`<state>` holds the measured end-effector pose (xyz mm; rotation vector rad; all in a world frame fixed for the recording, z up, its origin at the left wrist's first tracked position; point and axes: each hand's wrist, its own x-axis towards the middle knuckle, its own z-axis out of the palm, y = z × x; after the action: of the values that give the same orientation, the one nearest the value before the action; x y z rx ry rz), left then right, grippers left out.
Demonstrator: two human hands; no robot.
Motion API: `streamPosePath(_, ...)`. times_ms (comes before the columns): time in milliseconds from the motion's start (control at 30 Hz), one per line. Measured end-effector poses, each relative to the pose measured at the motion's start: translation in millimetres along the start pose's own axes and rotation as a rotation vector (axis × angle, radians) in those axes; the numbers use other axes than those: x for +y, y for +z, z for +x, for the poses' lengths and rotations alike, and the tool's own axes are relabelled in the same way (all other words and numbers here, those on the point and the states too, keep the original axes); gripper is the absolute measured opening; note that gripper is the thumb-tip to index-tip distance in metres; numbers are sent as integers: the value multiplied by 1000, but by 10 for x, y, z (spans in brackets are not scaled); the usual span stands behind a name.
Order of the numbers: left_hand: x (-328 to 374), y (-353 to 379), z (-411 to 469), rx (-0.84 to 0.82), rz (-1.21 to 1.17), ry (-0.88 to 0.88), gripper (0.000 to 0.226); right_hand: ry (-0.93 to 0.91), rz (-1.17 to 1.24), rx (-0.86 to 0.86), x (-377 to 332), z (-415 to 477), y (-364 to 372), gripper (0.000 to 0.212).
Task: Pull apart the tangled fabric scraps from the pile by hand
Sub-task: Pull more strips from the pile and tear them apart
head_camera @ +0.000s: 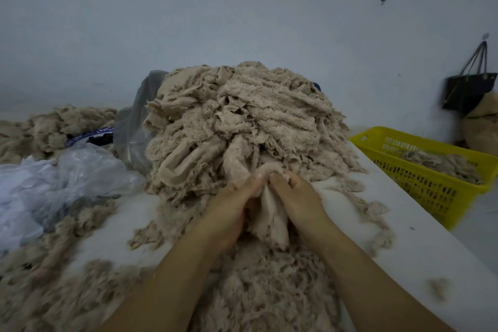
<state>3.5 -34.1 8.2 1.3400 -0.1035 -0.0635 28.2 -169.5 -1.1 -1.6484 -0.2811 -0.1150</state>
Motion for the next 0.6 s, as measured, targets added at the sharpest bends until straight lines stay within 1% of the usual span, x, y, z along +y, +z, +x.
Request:
streamPosePath(33, -9, 22, 6, 86, 22, 6, 42, -15, -48, -4, -5, -13, 7, 33)
streamPosePath(67, -5, 15, 23, 201, 17, 26, 39, -28, -83, 1, -4, -15, 6, 29)
streamPosePath(100, 25, 1, 40, 315, -20, 46, 36, -31, -126, 0, -10, -11, -4, 20)
streamPosePath(133, 60, -28, 64, 409, -83, 48, 33, -43, -185, -8, -6, -4, -19, 21)
streamPosePath(167, 101, -46, 83, 469, -159, 23, 34, -67, -254, -28, -1, -3, -24, 29)
streamPosePath(233, 171, -30, 83, 515, -270, -68, 39, -95, -320, -48, 12, -11, 11, 43)
streamPosePath(300, 217, -18, 43, 479, -288, -135, 43, -90, -363, 19, -5, 16, 18, 49)
streamPosePath(333, 237, -31, 19, 419, -314, -159, 43, -72, -381, 99, -20, 48, -28, 48)
streamPosePath(367, 251, -61, -9, 321, -371, -178, 42, -23, -402, 204, -14, 95, -132, 45)
streamPosePath(400, 271, -97, -41, 210, -447, -195, 40, 67, -391, 332, 9, 145, -292, 40)
streamPosePath(433, 297, -140, -68, 120, -523, -199, 38, 148, -344, 464, 31, 184, -470, 41)
streamPosePath(467, 309, -201, -58, 84, -593, -185, 36, 202, -283, 567, 54, 190, -626, 43)
streamPosePath(500, 313, -246, -31, 98, -646, -163, 35, 210, -256, 611, 87, 188, -716, 46)
streamPosePath(533, 315, -271, -9, 130, -680, -150, 34, 186, -279, 598, 127, 193, -724, 45)
streamPosePath(600, 303, -267, 0, 128, -674, -145, 36, 96, -369, 454, 177, 178, -577, 44)
